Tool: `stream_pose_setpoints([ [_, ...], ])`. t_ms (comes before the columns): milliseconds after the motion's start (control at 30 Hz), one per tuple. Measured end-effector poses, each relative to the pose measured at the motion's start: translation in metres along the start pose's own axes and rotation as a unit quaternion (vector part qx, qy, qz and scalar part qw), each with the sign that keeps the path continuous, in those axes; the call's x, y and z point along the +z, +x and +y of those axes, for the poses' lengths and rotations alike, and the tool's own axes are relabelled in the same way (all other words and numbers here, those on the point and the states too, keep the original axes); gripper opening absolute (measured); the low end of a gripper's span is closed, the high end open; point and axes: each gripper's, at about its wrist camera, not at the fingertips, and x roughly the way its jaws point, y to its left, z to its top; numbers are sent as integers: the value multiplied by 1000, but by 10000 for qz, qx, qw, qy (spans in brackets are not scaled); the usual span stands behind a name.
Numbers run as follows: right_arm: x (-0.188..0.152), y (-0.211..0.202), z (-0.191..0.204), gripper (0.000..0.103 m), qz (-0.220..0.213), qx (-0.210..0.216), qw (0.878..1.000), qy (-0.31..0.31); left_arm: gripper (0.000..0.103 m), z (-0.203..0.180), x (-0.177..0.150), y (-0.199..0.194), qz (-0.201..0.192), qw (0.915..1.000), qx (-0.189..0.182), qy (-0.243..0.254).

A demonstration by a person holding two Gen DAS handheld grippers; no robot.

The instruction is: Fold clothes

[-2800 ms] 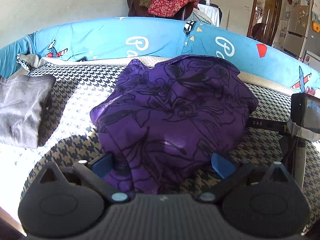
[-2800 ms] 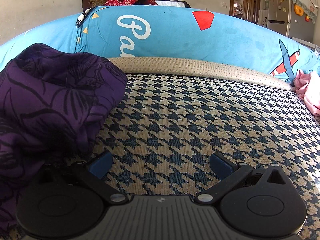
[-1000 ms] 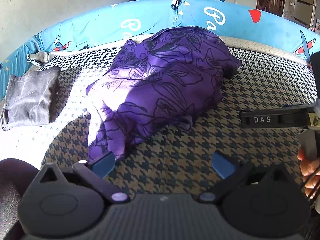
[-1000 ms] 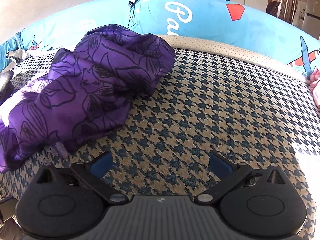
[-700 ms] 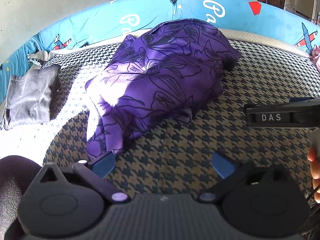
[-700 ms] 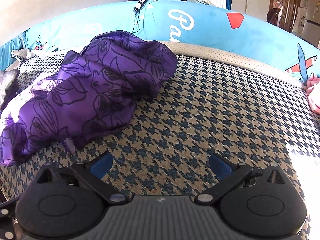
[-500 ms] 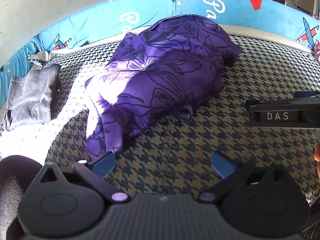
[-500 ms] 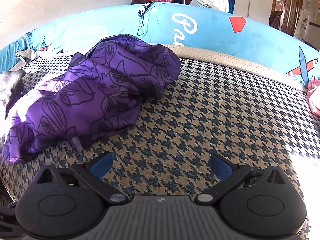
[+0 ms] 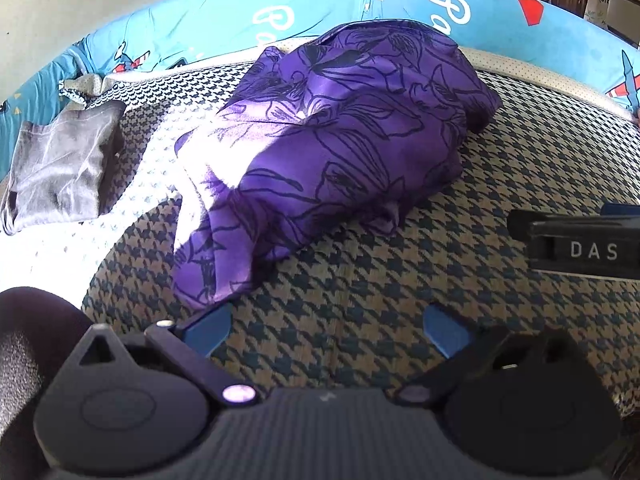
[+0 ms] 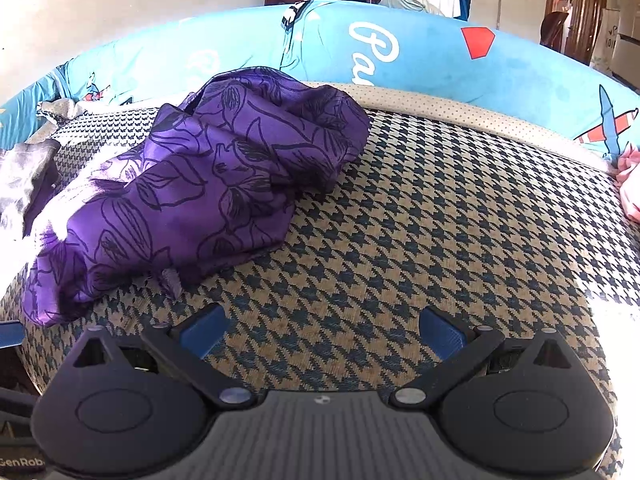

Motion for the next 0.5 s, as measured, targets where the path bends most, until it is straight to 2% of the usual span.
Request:
stream_pose_setpoints([
  [133,-1,-1,6,103,65,58,9999,-53,103,6,1,3,56,9999,129,-89],
  [500,0,-3,13,103,268,320,9991,65,103,14,4,7,142,9992,173,-336],
])
